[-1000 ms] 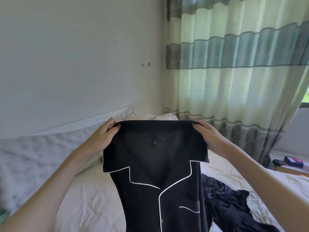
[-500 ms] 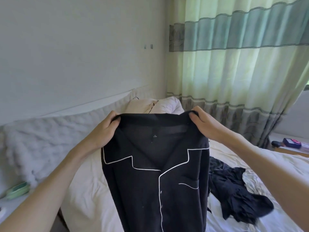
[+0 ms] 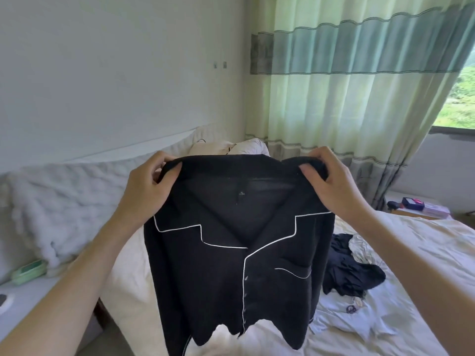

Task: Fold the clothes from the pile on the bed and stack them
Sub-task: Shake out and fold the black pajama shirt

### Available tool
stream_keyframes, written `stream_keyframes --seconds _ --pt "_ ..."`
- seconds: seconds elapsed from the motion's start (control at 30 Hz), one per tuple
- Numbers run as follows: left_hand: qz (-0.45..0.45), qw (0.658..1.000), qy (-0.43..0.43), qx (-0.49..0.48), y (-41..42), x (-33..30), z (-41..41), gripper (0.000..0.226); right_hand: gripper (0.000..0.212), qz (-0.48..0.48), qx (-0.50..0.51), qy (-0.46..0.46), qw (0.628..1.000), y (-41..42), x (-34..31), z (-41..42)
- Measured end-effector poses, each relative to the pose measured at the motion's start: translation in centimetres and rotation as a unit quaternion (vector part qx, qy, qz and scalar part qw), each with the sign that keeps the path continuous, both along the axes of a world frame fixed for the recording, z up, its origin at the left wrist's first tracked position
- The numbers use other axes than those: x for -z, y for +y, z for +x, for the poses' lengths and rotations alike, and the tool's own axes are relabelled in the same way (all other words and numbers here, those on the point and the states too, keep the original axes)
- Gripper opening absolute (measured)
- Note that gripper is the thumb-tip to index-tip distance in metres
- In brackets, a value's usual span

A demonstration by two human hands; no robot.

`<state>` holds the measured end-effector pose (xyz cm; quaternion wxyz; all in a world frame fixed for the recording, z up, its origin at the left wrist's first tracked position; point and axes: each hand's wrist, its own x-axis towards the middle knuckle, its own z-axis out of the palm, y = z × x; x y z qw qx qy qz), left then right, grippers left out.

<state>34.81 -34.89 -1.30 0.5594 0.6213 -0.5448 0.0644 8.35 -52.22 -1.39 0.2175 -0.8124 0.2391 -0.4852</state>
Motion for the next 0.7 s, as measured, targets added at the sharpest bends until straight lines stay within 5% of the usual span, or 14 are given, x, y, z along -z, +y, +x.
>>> stream_keyframes --seconds 0.2,0.33,0.43,0.7 --pt "-0.037 0.999 -0.006 -0.014 1.9 -1.3 -0.1 0.025 0.022 -0.033 -0.008 -0.036 0.999 3.1 -1.8 -0.6" --pt "-0.029 0.997 -0.056 -0.047 1.4 -0.5 0.7 0.022 0.006 -0.036 -0.009 -0.026 0.999 2.9 -2.1 -0.1" --pt "0.015 0.991 -0.114 -0.070 0.2 1.2 2.2 0.009 0.016 -0.050 0.001 0.021 0.999 1.2 -0.7 0.9" --pt "0.110 0.949 -0.253 -0.151 -9.9 8.5 9.4 0.019 0.018 -0.032 0.033 0.172 0.984 -9.4 8.1 8.9"
